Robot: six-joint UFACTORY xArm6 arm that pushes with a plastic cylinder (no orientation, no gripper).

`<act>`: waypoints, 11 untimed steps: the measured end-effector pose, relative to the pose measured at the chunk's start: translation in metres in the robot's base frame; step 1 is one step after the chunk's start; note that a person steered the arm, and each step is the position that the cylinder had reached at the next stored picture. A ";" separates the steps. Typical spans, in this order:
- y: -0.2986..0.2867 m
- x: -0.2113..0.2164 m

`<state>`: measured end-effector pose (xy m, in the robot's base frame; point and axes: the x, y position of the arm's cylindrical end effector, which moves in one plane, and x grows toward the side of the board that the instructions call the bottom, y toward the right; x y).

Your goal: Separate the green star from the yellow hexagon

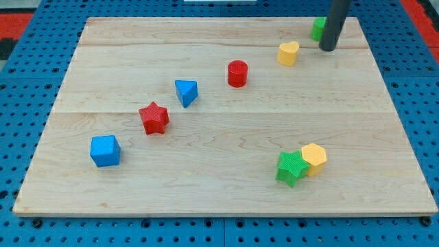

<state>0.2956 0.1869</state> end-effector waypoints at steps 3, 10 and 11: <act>0.053 0.036; -0.105 0.263; -0.054 0.273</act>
